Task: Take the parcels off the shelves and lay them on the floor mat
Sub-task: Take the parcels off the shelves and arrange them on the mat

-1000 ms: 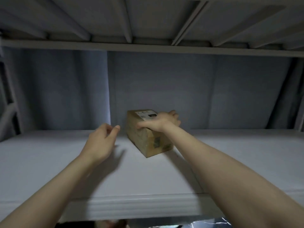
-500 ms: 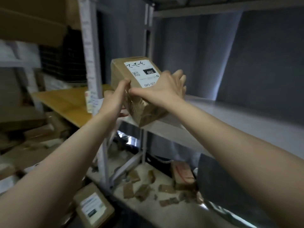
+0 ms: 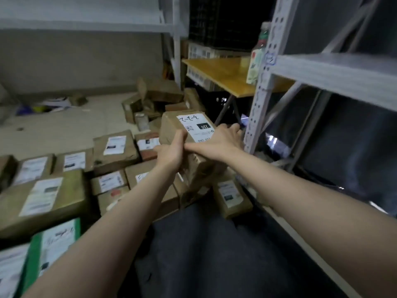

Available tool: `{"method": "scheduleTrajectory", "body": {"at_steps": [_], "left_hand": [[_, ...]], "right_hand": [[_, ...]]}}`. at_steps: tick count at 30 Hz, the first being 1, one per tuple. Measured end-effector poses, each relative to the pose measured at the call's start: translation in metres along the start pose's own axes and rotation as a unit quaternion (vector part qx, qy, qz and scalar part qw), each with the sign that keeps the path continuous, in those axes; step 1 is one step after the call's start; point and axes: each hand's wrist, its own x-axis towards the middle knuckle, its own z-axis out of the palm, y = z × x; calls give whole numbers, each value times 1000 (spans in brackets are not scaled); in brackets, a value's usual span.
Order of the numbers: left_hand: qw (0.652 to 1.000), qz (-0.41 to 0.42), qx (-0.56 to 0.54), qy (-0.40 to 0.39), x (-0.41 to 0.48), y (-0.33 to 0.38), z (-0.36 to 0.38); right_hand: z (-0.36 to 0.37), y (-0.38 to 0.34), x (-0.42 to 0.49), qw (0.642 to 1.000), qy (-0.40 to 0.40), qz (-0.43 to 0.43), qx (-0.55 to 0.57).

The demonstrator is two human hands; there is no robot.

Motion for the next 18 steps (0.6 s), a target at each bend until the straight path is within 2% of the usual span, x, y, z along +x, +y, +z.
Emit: {"method": "scheduleTrajectory", "body": {"at_steps": [2,6,10,13,18], "left_hand": [[999,-26,15,22,4,-29,-12],[998,-64,3,28,3,-77,-14],[994,-104,4,9,-8,-124,-9],[990,-136,32,2,-10,-157,-12],[969,-229,71,-64,-17,-191,-12]], "right_hand": [[29,4,-5,998,-66,-5,-23],[61,18,-12,987,-114,-29,-105],[72,41,-16,962,-210,-20,-173],[86,59,-23,939,-297,-10,-175],[110,82,-36,909,-321,10,-266]]}}
